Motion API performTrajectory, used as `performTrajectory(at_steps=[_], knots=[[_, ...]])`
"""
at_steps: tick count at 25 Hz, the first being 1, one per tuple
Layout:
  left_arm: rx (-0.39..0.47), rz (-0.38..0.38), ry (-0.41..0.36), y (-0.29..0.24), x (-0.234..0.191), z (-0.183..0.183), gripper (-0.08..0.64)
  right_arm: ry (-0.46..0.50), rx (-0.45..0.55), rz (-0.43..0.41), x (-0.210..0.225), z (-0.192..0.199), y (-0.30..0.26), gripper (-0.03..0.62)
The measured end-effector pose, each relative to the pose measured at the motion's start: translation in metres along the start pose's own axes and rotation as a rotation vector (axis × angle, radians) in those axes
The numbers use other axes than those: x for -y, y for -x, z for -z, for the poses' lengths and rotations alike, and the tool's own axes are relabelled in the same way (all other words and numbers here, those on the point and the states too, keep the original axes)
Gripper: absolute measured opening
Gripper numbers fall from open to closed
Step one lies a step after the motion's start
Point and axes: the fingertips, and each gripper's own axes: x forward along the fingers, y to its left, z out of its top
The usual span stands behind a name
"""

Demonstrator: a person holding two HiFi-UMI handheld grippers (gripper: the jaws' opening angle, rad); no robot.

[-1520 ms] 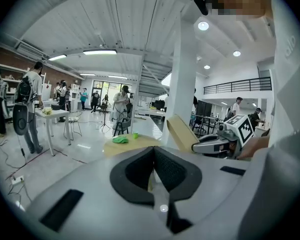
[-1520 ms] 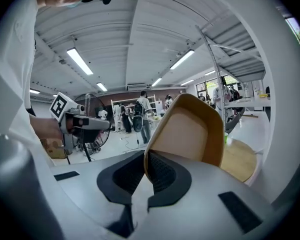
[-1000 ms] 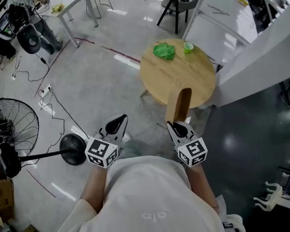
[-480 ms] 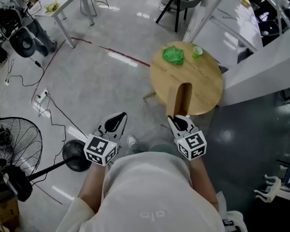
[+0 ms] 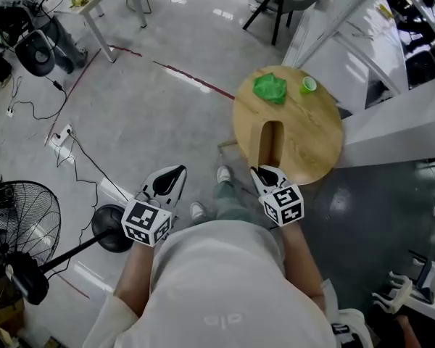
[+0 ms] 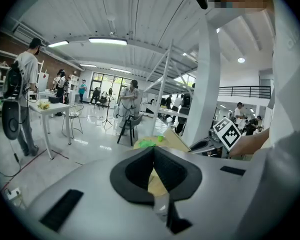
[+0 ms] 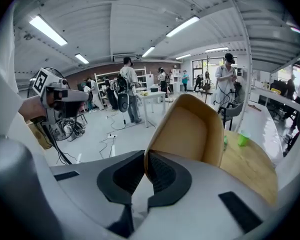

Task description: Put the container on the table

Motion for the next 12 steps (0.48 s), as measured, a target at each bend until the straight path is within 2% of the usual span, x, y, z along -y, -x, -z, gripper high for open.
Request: performTrajectory(at_steps=[12], knots=[[-0.042, -0.116, 0.044, -0.070, -0.058, -0.024, 0.017, 0.001, -0.175, -0.076, 0.087, 0.005, -0.103, 0.038]])
